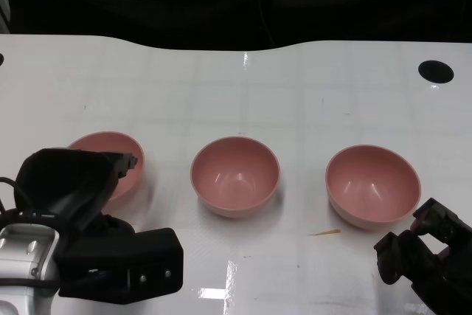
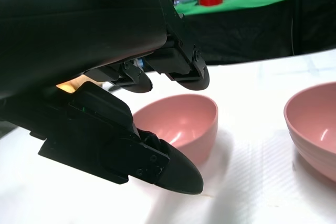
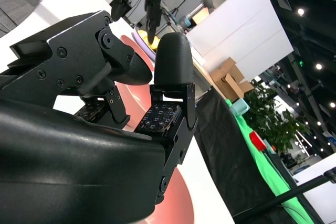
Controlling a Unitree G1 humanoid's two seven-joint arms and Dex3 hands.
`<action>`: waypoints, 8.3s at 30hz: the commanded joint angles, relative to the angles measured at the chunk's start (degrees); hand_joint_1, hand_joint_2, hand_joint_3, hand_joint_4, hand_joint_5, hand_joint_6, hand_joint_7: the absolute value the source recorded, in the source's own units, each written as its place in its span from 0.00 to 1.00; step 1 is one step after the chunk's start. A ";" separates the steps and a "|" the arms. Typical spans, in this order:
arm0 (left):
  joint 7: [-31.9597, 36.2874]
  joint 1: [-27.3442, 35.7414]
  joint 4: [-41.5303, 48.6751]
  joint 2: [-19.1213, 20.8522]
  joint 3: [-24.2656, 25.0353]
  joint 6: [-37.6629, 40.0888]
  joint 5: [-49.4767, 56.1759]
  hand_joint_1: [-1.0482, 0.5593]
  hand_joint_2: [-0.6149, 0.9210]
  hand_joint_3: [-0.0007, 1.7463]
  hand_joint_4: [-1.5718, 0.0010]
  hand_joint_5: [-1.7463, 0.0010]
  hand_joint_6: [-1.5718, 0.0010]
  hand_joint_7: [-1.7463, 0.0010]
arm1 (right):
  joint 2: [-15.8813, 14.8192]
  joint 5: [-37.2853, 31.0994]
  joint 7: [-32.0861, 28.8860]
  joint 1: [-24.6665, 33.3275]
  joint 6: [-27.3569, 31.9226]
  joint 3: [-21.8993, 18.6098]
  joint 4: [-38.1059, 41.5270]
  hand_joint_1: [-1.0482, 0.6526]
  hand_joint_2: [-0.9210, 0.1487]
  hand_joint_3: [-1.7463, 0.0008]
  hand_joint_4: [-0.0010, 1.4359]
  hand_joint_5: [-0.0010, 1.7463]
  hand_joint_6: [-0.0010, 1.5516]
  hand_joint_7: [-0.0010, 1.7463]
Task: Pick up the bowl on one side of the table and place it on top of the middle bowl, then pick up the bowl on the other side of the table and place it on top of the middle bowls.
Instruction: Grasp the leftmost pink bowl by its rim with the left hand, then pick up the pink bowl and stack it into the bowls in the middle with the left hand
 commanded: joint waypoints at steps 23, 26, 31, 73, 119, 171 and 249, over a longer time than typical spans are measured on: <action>10.40 -10.62 22.70 3.57 -6.45 -2.54 -9.99 0.18 1.00 0.06 0.65 1.00 0.58 0.99 | -0.51 0.49 0.64 0.27 -0.27 -0.82 0.05 0.60 0.35 0.35 0.59 0.99 0.58 0.71; 10.99 -11.83 24.91 3.70 -7.32 -2.34 -10.24 0.19 1.00 0.06 0.65 1.00 0.57 0.99 | -0.52 0.44 0.47 0.40 -0.07 -0.81 -0.16 0.60 0.34 0.36 0.60 0.97 0.58 0.70; 12.25 -13.86 28.54 3.62 -8.69 -1.87 -10.40 0.20 1.00 0.06 0.64 1.00 0.57 0.99 | -0.81 0.76 1.66 0.03 -0.13 -1.05 0.66 0.60 0.31 0.39 0.60 0.97 0.58 0.70; 19.91 -21.89 44.79 0.31 -12.35 -3.62 -22.56 0.57 1.00 0.02 0.58 0.11 0.24 0.98 | -1.37 0.42 1.56 -0.82 0.17 -1.79 1.33 0.60 0.31 0.39 0.61 0.96 0.61 0.65; 6.15 -17.25 4.10 11.56 -7.29 -12.30 -22.00 0.64 0.98 0.07 0.54 0.00 0.63 0.01 | -0.85 -0.07 0.89 -0.66 0.07 -1.47 1.39 0.60 0.34 0.36 0.60 0.99 0.59 0.70; -0.51 -25.90 20.93 -0.93 -18.22 -17.91 -19.47 0.62 1.00 0.08 0.61 0.00 0.72 0.02 | -0.30 -0.15 1.65 0.18 -1.40 -0.83 1.25 0.59 0.35 0.36 0.62 0.95 0.59 0.69; 15.29 -23.86 30.79 -0.88 -21.54 -20.86 -11.20 0.00 1.00 0.31 1.00 1.00 0.83 1.00 | -1.29 1.02 2.15 0.22 -0.03 -1.57 1.10 0.60 0.28 0.42 0.62 0.95 0.60 0.66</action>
